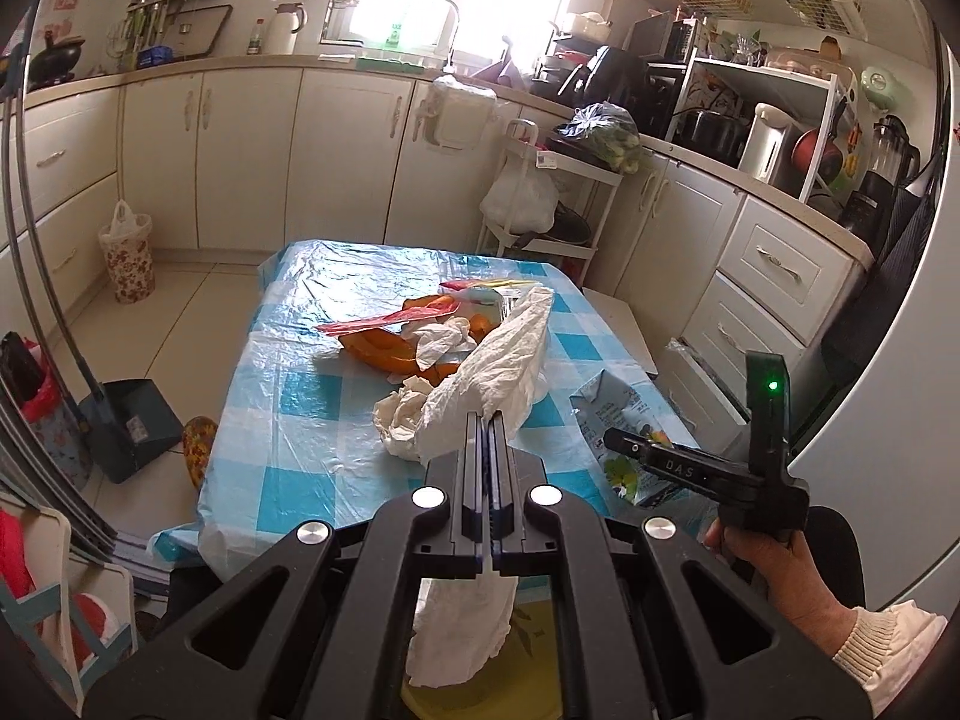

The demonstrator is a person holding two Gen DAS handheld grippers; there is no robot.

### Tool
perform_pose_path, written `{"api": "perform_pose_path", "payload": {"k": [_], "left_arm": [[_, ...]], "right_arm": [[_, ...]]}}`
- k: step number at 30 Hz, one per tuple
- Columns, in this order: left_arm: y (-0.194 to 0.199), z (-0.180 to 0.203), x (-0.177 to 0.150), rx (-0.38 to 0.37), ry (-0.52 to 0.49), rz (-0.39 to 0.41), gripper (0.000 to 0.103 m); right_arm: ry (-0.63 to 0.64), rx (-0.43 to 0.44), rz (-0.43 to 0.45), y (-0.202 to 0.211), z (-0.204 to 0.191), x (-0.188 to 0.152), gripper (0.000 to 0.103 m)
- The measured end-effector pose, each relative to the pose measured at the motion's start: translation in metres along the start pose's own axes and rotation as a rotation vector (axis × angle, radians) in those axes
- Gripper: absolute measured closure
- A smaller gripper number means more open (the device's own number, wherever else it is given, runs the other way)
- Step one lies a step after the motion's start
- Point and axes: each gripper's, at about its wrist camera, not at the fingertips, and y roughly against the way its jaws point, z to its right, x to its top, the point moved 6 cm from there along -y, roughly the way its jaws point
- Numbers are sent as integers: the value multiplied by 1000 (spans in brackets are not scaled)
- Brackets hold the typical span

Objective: Collect trash
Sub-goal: 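Carry the carton and bag over the yellow bucket and open both tools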

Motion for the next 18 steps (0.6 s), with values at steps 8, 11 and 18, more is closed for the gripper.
{"api": "perform_pose_path", "payload": {"k": [8, 11, 18], "left_arm": [[14, 13, -1, -4, -33, 22, 101], [20, 18, -1, -9, -42, 28, 101], [36, 32, -8, -23, -69, 35, 101]], "right_arm": [[23, 121, 72, 41, -27, -7, 69], [41, 136, 77, 50, -37, -18, 69], [125, 150, 73, 66, -61, -43, 69]]}}
